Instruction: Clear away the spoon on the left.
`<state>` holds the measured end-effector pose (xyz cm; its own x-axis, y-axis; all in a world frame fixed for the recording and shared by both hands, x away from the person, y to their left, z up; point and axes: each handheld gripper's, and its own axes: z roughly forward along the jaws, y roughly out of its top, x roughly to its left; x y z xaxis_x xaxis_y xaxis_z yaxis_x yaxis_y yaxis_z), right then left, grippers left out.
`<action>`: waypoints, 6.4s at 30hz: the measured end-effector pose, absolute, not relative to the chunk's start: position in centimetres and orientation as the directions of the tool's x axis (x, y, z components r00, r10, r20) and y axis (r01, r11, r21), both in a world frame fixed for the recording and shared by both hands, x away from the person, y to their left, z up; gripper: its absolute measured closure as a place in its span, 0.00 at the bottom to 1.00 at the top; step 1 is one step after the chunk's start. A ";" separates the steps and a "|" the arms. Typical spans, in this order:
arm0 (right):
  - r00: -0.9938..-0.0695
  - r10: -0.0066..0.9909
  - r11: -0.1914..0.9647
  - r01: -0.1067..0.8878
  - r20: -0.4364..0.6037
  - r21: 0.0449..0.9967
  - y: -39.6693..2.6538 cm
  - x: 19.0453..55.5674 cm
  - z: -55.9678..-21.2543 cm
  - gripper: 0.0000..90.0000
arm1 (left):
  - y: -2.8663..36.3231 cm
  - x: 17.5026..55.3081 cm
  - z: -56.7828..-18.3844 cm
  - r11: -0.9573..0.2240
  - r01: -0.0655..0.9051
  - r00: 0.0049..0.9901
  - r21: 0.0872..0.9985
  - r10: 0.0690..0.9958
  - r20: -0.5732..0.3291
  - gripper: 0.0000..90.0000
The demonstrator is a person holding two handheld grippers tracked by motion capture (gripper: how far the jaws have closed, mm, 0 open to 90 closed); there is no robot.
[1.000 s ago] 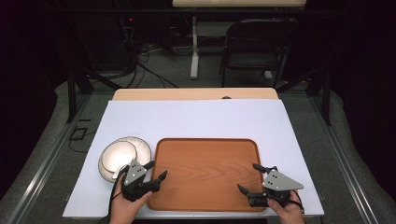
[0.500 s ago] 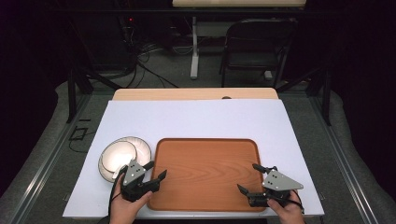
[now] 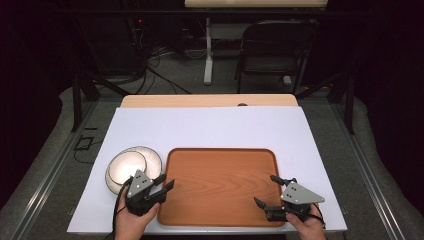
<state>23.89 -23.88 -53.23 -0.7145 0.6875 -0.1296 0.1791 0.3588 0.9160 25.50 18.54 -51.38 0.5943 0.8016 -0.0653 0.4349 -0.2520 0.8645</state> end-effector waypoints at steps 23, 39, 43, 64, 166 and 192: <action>-0.715 0.687 0.359 0.178 -0.130 0.916 -23.9 23.8 -53.2 0.16 | 21.8 24.4 -49.4 -0.222 0.491 0.467 0.842 0.883 -0.039 1.00; -0.716 0.685 0.362 0.177 -0.133 0.915 -23.9 23.9 -53.2 0.16 | 25.4 23.8 -50.1 -0.165 0.545 0.342 0.822 0.939 -0.039 1.00; -0.716 0.686 0.362 0.178 -0.132 0.915 -23.9 23.8 -53.2 0.16 | 25.9 23.8 -50.2 -0.154 0.550 0.323 0.821 0.946 -0.039 1.00; -0.715 0.686 0.363 0.178 -0.133 0.915 -23.9 23.9 -53.2 0.16 | 28.2 23.6 -50.0 -0.122 0.559 0.258 0.820 0.965 -0.033 1.00; -0.714 0.688 0.365 0.187 -0.129 0.912 -23.9 23.9 -53.3 0.16 | 35.6 28.5 -52.0 0.302 0.559 0.041 0.772 0.920 -0.390 0.49; -0.716 0.686 0.367 0.189 -0.128 0.911 -23.9 24.0 -53.3 0.16 | 34.4 31.5 -53.0 0.325 0.511 0.087 0.795 0.901 -0.424 0.73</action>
<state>23.98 -23.86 -53.35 -0.7164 0.6859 -0.1277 0.1895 0.3675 0.9105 31.53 34.43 -53.03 0.0868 0.9014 -0.4242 0.5115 0.3251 0.7954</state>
